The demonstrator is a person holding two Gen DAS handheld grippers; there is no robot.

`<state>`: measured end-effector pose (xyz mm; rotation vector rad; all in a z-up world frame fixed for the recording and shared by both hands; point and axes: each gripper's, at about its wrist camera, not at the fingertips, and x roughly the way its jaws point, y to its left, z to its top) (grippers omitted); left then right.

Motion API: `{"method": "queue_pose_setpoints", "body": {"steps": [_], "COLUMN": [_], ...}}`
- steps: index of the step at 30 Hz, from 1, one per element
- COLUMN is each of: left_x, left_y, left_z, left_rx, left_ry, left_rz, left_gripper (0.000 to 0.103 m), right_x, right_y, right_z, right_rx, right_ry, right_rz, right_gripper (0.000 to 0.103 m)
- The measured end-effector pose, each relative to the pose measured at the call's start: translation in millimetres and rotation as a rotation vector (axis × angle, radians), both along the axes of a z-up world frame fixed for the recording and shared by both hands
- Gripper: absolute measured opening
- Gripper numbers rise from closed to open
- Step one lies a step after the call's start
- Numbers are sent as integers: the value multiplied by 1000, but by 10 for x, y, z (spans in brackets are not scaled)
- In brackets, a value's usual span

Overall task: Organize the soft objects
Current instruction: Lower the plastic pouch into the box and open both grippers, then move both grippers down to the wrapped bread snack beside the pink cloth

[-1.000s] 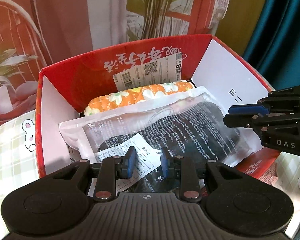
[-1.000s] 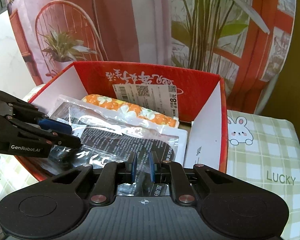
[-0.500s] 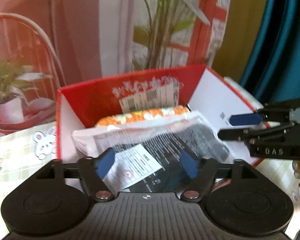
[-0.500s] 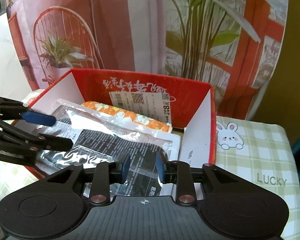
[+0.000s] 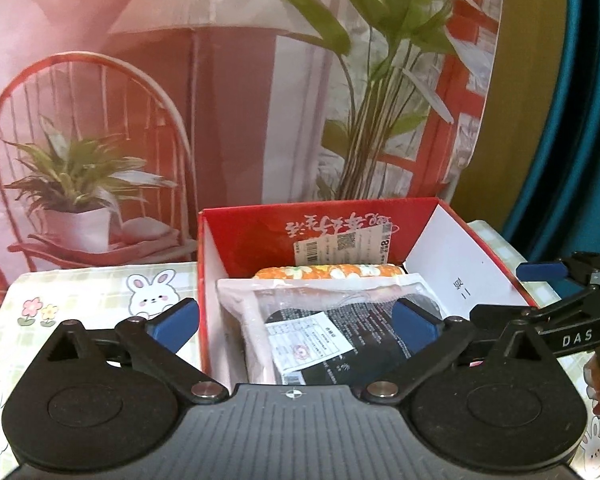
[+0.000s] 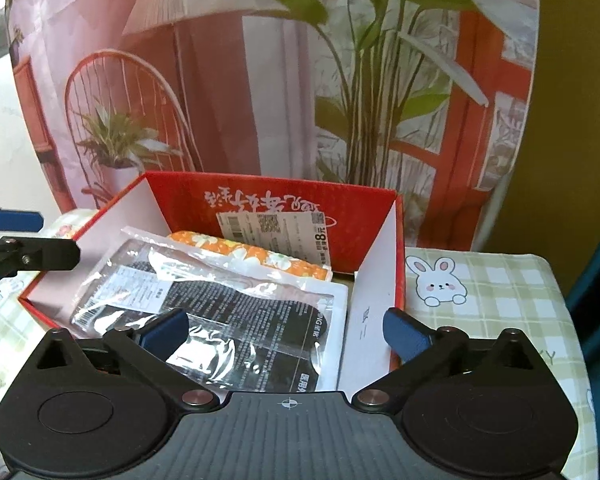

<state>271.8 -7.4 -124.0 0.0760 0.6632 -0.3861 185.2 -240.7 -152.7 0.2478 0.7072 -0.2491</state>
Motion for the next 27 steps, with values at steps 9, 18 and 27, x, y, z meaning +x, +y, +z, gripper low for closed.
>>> {"method": "queue_pose_setpoints", "body": {"steps": [9, 18, 27], "left_x": [-411, -838, -1050], "left_y": [106, 327, 443], "left_z": [54, 18, -167], "left_rx": [1, -69, -94], "left_ry": [-66, -97, -43], "left_rz": [45, 91, 121], "left_gripper": [103, 103, 103], "right_x": [-242, -549, -821], "right_y": [112, 254, 373], "right_z": [136, 220, 113], "right_rx": [12, 45, 39], "right_ry": [-71, -149, -145], "right_rz": [-37, -57, -82], "right_gripper": [103, 103, 103]}}
